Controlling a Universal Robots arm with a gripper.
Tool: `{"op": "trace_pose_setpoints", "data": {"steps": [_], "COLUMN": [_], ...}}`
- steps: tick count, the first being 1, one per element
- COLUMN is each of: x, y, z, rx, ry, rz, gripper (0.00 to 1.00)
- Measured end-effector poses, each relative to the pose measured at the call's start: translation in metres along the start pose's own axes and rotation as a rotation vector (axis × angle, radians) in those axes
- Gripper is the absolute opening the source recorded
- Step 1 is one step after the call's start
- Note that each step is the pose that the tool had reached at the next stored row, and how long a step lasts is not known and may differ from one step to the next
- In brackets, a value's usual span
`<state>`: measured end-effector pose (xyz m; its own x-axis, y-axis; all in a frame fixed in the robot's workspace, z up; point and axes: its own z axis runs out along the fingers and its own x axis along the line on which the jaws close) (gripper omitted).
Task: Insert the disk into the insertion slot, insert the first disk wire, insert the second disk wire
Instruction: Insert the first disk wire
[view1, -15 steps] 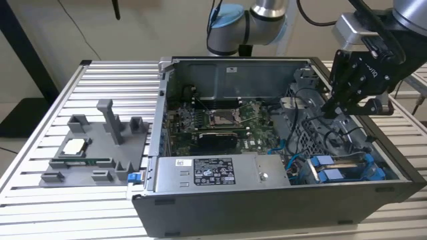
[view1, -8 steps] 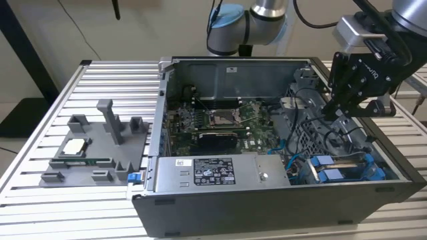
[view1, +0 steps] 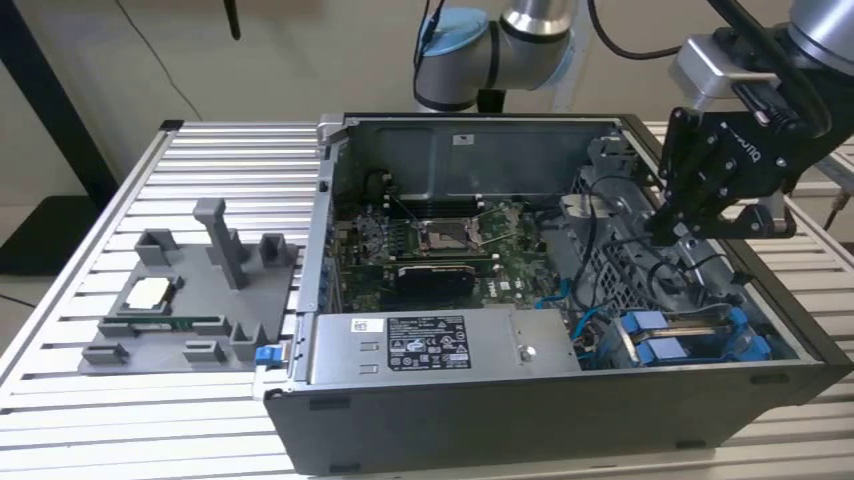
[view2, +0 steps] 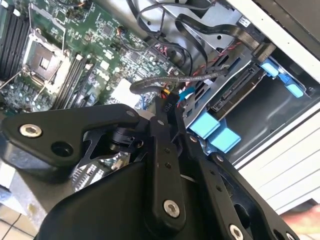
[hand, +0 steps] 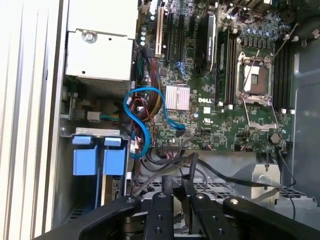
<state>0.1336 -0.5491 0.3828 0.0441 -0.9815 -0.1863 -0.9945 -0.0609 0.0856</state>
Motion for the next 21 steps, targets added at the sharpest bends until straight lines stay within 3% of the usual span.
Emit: {"op": "trace_pose_setpoints", "data": {"steps": [21], "x": [0.0209], "y": [-0.0041], "z": [0.0118], "rx": [0.0074], "ry": [0.0083], "rz": [-0.001], "gripper": [0.19]}}
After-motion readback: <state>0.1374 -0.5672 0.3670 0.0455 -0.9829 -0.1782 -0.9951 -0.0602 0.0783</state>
